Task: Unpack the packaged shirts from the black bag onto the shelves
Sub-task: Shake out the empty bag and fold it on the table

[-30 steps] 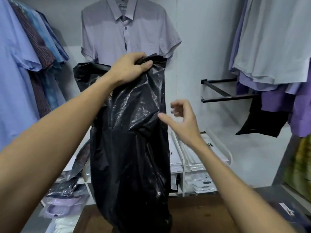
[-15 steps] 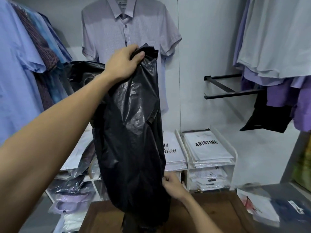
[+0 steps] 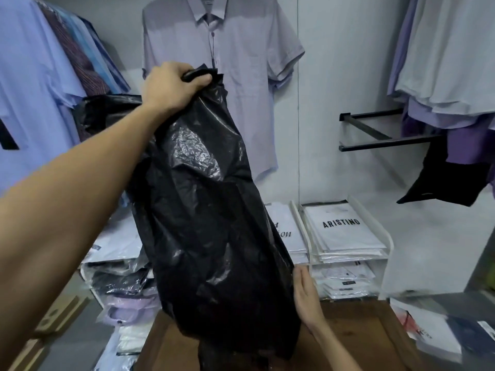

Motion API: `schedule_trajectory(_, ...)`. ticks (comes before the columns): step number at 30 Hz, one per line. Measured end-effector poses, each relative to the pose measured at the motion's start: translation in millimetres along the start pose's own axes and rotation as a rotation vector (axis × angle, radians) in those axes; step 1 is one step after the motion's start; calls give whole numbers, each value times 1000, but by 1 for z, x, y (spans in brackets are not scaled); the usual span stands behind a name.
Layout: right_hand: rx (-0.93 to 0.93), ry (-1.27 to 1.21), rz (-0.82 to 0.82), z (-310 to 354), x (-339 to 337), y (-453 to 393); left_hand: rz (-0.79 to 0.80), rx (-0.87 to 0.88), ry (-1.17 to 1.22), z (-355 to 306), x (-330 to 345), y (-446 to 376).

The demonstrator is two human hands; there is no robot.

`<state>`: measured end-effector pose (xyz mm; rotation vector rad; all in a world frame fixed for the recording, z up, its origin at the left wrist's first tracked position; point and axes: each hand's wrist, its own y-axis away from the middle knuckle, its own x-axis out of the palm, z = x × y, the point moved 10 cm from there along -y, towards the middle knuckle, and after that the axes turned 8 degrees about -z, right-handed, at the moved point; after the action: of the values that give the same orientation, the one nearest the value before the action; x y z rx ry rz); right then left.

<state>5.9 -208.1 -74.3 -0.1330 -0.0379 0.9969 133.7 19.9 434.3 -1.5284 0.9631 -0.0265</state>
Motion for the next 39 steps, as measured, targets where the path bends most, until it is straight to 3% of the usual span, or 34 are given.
schedule_trajectory(3, 55, -54, 30, -11, 3, 3, -3, -34, 20, 5, -2, -2)
schedule_trajectory(6, 198, -34, 190, -27, 13, 4, -9, -44, 49, 10, 0, -2)
schedule_trajectory(11, 441, -37, 268, -66, 3, 4, -46, -79, 111, 27, -11, -5)
schedule_trajectory(14, 474, 212, 419, -90, 3, 22, -43, -40, 214, 32, -18, -16)
schedule_trajectory(18, 558, 465, 624, -119, 25, 40, 78, 112, 250, 12, 1, -5)
schedule_trajectory(21, 419, 597, 648, -106, 37, 29, 117, 170, 283, 8, 5, -3)
schedule_trajectory(25, 271, 426, 209, -75, 22, -24, 146, 148, 403, 8, -12, -3)
schedule_trajectory(26, 288, 352, 172, -70, 24, -33, 152, 151, 430, 8, -18, -2)
schedule_trajectory(29, 433, 123, 280, -44, 59, -28, 184, 154, 477, -2, -36, 8)
schedule_trajectory(35, 601, -93, 426, -32, 106, -3, 132, 196, 565, 9, -69, 4)
schedule_trajectory(37, 621, -103, 508, -41, 121, 7, 99, 185, 527, 14, -76, 4)
schedule_trajectory(39, 600, -111, 485, -51, 124, 12, 71, 176, 475, 20, -82, 4)
